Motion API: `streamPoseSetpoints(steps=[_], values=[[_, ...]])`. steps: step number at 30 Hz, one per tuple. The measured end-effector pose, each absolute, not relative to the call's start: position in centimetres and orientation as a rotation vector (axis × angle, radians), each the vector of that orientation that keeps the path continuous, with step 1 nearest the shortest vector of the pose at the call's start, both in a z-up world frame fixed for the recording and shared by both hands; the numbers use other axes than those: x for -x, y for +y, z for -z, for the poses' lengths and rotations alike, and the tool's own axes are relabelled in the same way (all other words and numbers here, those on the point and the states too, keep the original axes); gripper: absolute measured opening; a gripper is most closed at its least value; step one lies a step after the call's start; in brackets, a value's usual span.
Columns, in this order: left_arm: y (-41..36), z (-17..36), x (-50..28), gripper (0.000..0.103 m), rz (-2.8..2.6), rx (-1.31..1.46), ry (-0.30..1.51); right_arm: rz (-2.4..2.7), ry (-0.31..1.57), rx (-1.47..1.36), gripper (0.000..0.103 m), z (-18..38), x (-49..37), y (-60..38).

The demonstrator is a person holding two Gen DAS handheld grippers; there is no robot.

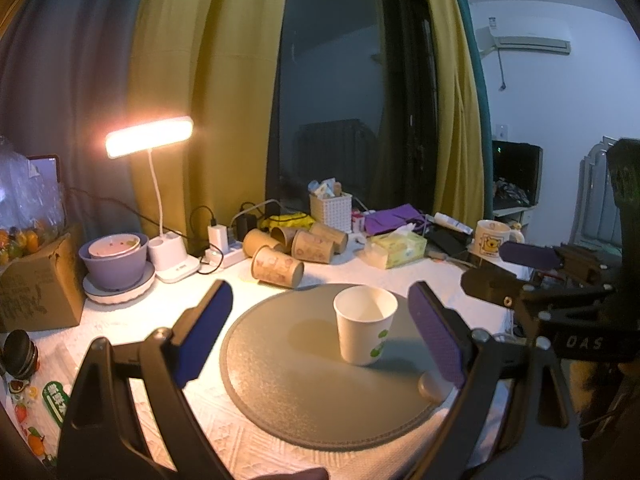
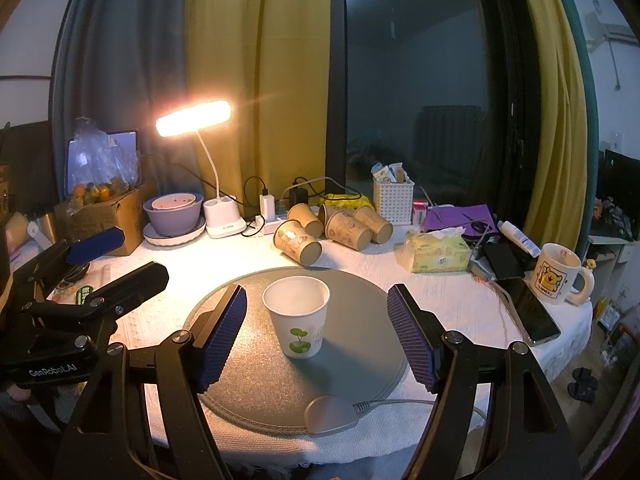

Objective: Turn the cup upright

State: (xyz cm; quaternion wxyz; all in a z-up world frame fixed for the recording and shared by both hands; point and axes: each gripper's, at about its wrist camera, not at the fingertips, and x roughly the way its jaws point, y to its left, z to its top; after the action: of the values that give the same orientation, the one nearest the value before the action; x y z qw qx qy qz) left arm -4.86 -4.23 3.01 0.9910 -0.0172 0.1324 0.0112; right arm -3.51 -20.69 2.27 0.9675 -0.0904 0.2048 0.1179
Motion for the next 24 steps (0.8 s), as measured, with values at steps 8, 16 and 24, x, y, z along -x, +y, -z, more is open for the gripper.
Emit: streamPoseSetpoints(steps=[8,16,24], values=[[-4.33,-2.93,4.86,0.090,-0.021,0.035,0.267,-0.237,0.418,0.181,0.076,-1.93,3.49,-20.70],[-4.34,-2.96,4.85,0.090,-0.021,0.034,0.268,-0.235,0.424,0.178,0.076,-1.74,3.29,-20.79],[-4.38,-2.94,4.87,0.090,-0.021,0.035,0.268,-0.235,0.425,0.178,0.076,-1.70,3.19,-20.76]])
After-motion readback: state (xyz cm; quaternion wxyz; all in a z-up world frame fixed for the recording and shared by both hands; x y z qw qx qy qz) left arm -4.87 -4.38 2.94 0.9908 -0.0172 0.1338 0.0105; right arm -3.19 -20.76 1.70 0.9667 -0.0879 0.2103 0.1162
